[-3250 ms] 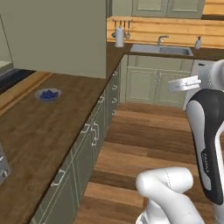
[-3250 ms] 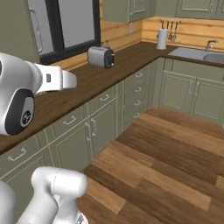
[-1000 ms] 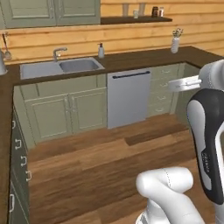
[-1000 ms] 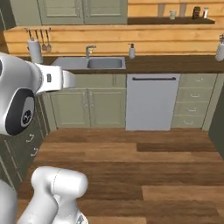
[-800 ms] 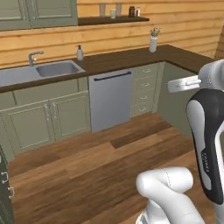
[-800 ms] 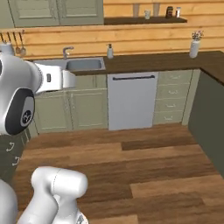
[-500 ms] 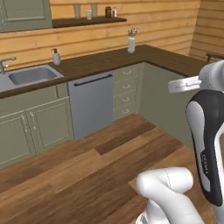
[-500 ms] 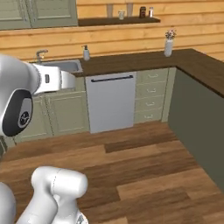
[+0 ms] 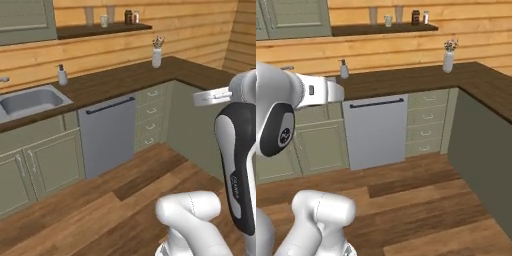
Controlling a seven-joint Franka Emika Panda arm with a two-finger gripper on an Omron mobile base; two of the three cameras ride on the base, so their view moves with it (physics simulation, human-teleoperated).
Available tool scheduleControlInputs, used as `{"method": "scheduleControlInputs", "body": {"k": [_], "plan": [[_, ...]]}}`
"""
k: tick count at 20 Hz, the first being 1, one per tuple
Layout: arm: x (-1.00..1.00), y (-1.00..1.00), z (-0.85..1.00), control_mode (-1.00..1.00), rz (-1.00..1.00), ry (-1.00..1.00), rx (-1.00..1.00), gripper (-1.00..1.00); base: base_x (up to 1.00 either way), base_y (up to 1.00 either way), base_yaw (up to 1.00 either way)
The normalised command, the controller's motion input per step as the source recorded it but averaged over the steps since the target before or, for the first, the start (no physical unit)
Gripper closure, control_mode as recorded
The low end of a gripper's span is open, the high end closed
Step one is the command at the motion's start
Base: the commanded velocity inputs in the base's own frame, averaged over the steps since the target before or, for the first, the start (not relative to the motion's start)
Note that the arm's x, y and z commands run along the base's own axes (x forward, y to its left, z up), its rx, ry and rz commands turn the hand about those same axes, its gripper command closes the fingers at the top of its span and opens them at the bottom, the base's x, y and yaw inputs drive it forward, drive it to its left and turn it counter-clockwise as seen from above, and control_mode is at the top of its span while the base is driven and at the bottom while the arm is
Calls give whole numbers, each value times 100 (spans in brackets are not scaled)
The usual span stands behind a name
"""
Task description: Gather all objects into one cabinet and sort the glasses and bowls to opposite sides.
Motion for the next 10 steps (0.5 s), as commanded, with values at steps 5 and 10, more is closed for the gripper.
{"method": "scheduleControlInputs", "body": {"k": [5,10], "plan": [[0,0,0,100,0,0,0,-100,100,-43,17],[0,0,0,100,0,0,0,-100,100,-48,11]]}}
